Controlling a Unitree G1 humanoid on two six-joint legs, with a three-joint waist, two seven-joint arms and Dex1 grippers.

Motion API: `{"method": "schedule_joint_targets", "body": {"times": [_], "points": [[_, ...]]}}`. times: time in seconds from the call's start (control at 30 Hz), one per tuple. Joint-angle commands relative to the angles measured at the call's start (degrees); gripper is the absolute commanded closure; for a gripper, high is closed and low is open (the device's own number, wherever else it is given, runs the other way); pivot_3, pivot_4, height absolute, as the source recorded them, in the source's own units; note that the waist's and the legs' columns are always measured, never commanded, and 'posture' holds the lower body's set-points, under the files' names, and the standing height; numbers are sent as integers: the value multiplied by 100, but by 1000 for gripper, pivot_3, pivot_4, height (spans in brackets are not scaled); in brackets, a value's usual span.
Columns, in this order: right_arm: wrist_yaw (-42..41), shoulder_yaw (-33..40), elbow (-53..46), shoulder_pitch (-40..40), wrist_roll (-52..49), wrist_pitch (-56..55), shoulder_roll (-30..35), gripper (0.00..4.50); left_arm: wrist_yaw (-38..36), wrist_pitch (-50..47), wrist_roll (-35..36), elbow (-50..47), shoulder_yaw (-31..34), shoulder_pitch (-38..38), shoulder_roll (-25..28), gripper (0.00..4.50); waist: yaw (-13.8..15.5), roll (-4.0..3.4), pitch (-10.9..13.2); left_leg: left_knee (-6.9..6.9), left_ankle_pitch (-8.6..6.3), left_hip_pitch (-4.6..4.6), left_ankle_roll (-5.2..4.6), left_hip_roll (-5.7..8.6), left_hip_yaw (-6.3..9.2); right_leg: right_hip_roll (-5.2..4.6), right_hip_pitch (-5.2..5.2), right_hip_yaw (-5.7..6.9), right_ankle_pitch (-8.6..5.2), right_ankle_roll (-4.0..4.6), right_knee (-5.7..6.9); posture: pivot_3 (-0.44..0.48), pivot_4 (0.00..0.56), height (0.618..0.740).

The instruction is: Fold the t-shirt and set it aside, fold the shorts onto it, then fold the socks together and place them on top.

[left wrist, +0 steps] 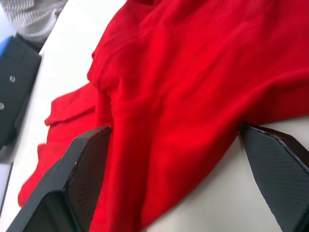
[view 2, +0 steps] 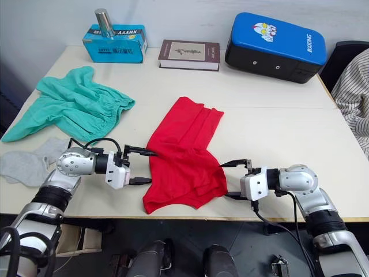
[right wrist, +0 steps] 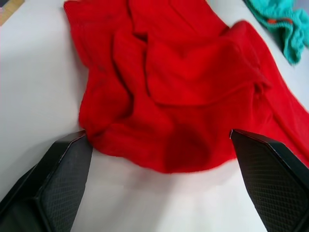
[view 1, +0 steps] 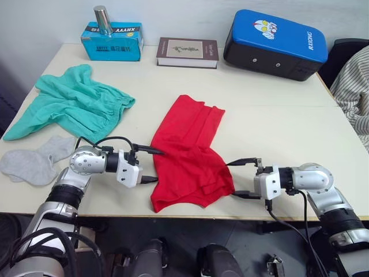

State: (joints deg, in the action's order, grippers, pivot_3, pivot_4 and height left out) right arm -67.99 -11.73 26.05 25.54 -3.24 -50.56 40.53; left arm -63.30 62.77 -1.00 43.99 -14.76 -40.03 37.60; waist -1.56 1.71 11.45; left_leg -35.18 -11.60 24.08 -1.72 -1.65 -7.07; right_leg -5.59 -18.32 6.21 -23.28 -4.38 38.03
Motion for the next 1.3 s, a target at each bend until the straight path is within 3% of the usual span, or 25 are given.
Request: {"method": "schedule_joint_targets", "body": {"times": [0.03,0.13,0.2,0.4,0.53,0.7,0.9,1.0,1.1,1.3], "points": [[133,-273,437,189,397,-480,-163,6,-337,400,-119,268,-446,-75,-87,55,-4,0,-1,-1,0,-1,0,0,0,0,2,0,0,0,-1,0,150,740],[225,-379,842,433,519,-809,-226,6,-579,585,-4,443,-654,-165,-122,55,-32,0,-1,-2,0,-24,-1,-1,1,1,29,1,0,0,-5,0,150,740],[219,-457,1105,535,582,-1010,-173,6,-693,659,55,528,-756,-218,-142,55,-43,-2,-3,12,-12,-86,3,-2,1,1,92,-1,0,1,-18,0,150,740],[304,-638,1592,665,787,-1192,-2,6,-796,620,55,750,-903,-315,-241,55,-39,-3,-26,9,-24,-92,5,-5,2,0,96,-3,-1,2,-17,0,150,740],[575,-700,1791,770,1037,-1021,-5,0,-690,500,-137,876,-947,-373,-353,954,-38,0,-61,6,-27,-97,0,-5,6,-1,104,-3,-1,2,-19,0,150,740],[557,-924,1857,806,1108,-1027,-71,0,-650,454,-353,1046,-1010,-405,-452,2504,-27,-3,-96,4,-50,-105,-39,-3,13,-4,118,-3,-1,3,-39,0,150,740],[515,-1162,1745,906,1132,-719,-250,0,-700,321,-324,1035,-1038,-359,-474,4280,-30,-6,-106,8,-78,-150,-12,-4,21,-4,148,-1,-3,6,-56,0,150,740],[378,-1264,1710,914,1095,-618,-256,0,-943,148,3,931,-976,-273,-411,4464,-59,-10,-113,13,-95,-181,-10,-6,20,-4,177,-1,-7,13,-64,0,150,740],[311,-1300,1612,891,1032,-525,-286,587,-1281,-280,770,564,-708,-126,-386,4500,-96,-10,-113,14,-96,-181,-8,-10,21,-2,174,0,-8,15,-62,0,150,740],[199,-1297,1215,710,839,-398,-207,2572,-1846,-1181,1889,-581,-181,463,-75,4500,-182,-20,-105,16,-89,-158,-20,-11,20,0,172,2,-8,15,-58,0,150,740]]}}
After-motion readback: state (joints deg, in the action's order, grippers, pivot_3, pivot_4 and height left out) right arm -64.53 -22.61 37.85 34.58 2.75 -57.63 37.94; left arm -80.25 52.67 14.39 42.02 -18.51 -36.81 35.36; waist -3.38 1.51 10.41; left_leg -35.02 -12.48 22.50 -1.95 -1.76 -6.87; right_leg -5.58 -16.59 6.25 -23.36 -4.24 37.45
